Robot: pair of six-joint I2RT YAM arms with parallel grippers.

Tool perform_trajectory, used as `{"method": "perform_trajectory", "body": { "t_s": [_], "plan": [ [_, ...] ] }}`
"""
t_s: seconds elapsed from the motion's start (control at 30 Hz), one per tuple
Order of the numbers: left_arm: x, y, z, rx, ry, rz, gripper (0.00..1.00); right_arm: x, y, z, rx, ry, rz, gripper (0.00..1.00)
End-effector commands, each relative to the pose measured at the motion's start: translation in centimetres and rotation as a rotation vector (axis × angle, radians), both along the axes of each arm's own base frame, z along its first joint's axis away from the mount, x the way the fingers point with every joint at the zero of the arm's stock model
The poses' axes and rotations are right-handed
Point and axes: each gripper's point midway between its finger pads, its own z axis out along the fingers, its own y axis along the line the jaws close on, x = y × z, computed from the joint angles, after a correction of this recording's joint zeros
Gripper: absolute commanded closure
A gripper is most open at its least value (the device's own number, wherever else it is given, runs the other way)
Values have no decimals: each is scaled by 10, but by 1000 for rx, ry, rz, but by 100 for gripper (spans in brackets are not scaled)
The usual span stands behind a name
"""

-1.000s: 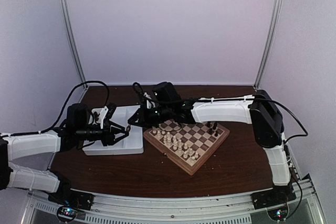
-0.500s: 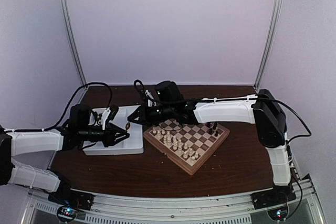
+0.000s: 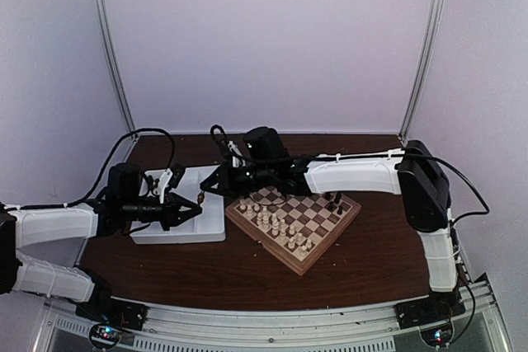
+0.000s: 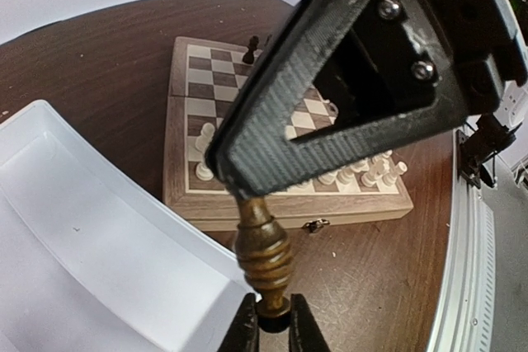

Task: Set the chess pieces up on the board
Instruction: Pick up the chess piece from the storage box.

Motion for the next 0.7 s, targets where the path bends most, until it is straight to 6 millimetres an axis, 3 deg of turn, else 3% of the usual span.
{"method": "perform_trajectory", "body": {
  "t_s": [0.0,0.13,0.27,0.47,0.67],
  "plan": [
    [0,-4,14,-21,-50,-23,96,-3,-2,23,43,-28,-4,89],
    [0,-4,14,-20,-53,-26,100,-4,-4,23,40,-34,-7,85],
    [-1,-4,15,-21,-55,-30,100,-4,-8,25,36,-48,-13,73],
    [-1,-5,14,-19,-50,-33,100,-4,-11,28,27,-61,-17,72],
    [-1,-5,15,-19,-51,-37,100,-6,-11,29,20,-65,-9,59]
  ]
}}
